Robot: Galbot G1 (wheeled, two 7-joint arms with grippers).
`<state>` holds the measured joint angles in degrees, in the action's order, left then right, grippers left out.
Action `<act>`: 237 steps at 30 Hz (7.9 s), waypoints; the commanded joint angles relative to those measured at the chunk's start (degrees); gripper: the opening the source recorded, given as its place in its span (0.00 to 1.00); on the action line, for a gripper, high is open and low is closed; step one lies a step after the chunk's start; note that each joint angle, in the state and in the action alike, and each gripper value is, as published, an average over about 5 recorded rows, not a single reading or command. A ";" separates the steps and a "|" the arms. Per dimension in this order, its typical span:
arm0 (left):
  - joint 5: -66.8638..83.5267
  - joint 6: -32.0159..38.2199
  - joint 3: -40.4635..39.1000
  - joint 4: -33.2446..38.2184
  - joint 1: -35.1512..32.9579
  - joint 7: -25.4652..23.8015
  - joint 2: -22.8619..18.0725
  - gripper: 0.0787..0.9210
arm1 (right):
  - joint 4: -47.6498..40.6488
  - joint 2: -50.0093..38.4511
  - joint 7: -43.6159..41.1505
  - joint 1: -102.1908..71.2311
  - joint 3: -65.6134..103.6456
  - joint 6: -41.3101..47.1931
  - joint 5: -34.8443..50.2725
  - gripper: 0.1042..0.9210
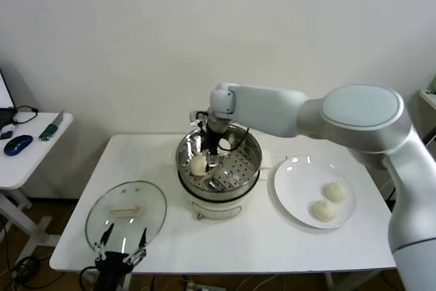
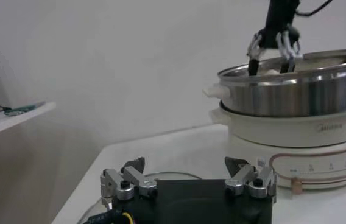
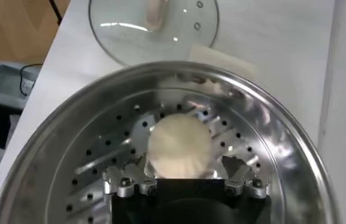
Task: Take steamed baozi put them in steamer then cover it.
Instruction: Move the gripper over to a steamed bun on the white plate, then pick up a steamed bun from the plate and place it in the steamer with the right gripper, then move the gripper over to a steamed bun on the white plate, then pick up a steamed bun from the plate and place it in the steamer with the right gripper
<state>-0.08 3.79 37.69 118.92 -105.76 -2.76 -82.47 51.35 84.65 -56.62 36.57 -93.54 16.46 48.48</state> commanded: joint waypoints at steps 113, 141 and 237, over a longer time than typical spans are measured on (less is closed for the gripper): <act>-4.27 -0.99 0.20 -0.89 -1.59 0.91 -2.76 0.88 | 13.32 -2.24 -13.78 3.09 11.78 -46.20 -47.96 0.71; -3.25 -1.18 1.22 -1.31 -2.22 1.02 -2.35 0.88 | 14.17 -1.77 -13.34 -4.80 10.48 -45.77 -49.98 0.72; -5.92 -2.49 -0.03 -1.44 -0.49 1.11 -3.56 0.88 | -8.86 -35.65 -9.53 -23.96 27.91 -13.91 -42.32 0.72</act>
<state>-5.99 1.16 37.76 117.18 -106.05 -1.55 -86.00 41.14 48.71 -66.58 7.91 -60.96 1.40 -0.41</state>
